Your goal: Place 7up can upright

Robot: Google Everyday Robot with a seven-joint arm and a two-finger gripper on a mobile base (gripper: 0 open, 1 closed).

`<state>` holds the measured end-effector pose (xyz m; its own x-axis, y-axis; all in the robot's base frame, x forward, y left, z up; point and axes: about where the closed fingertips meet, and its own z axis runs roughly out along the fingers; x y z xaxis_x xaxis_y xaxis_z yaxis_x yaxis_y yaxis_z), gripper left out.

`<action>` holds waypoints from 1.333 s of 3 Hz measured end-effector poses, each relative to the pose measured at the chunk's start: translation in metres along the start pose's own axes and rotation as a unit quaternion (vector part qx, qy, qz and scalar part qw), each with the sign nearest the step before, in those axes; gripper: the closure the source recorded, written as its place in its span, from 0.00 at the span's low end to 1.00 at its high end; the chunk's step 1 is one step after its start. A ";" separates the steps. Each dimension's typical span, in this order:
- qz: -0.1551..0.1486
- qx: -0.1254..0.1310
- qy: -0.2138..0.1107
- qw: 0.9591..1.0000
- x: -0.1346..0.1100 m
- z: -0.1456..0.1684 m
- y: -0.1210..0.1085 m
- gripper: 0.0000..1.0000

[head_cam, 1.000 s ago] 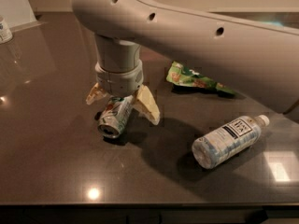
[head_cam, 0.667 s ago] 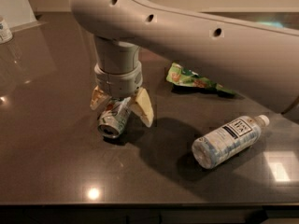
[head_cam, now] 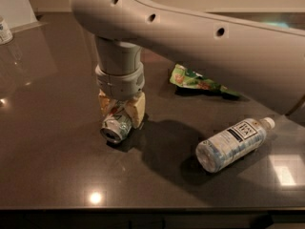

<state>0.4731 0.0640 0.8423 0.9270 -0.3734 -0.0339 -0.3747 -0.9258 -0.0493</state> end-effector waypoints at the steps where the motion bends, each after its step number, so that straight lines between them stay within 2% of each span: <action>1: 0.032 0.012 0.003 0.999 0.006 -0.015 -0.008 0.87; 2: 0.119 0.035 -0.030 0.992 0.020 -0.040 -0.019 1.00; 3: 0.224 0.074 -0.094 0.967 0.029 -0.066 -0.024 1.00; 4: 0.315 0.114 -0.179 0.925 0.028 -0.086 -0.022 1.00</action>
Offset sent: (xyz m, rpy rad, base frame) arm 0.0492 0.0137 0.0838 0.1826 0.1531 -0.5006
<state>0.5083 0.0688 0.9279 0.4751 -0.7540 -0.4536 -0.8702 -0.4790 -0.1152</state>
